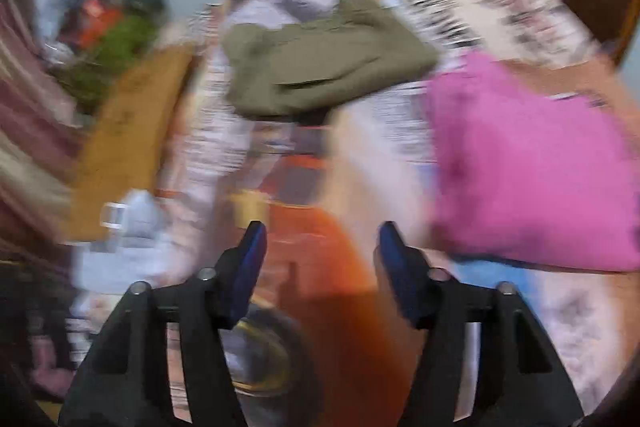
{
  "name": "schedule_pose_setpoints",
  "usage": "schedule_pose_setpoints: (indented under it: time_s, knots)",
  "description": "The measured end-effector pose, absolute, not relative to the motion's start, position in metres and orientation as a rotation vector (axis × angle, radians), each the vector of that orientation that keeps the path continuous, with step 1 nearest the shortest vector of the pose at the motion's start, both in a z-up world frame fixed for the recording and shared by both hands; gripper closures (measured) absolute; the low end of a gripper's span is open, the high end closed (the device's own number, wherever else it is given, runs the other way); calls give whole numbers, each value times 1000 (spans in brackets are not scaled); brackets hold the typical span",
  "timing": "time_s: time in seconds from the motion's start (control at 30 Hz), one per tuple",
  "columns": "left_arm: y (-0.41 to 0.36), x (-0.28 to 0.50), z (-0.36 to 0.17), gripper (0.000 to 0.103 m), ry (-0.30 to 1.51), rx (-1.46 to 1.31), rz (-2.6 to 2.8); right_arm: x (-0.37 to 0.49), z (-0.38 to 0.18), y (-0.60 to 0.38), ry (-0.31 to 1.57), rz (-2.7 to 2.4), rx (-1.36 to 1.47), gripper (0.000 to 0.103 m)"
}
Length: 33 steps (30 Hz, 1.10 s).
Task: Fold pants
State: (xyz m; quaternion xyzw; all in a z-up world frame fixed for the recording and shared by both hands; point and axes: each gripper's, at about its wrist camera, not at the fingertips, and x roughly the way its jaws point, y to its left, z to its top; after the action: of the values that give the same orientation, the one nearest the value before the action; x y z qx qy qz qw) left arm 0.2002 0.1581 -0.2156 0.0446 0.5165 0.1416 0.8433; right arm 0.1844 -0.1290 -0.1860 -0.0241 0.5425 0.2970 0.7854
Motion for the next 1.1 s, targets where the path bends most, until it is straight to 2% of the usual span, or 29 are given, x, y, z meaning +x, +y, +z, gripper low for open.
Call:
schedule_pose_setpoints:
  time_s: [0.1,0.23,0.3,0.37,0.53,0.8,1.1]
  knots:
    - [195,200,-213,50,1115,-150,232,184,-186,-129,1170,644,-49,35]
    - [197,194,-193,48,1065,-162,197,185,-186,-129,1168,652,-58,35]
    - [190,193,-183,43,1048,-156,148,187,-186,-129,1164,656,-71,35]
    - [180,196,-175,33,1037,-165,89,190,-186,-130,1160,646,-81,35]
    - [155,217,-173,33,1056,-217,-34,203,-190,-145,1149,562,-74,35]
    - [126,254,-199,33,1147,-254,-143,223,-187,-172,1175,476,-15,36]
    - [130,273,-223,32,1219,-409,-226,249,-196,-172,1230,519,108,36]
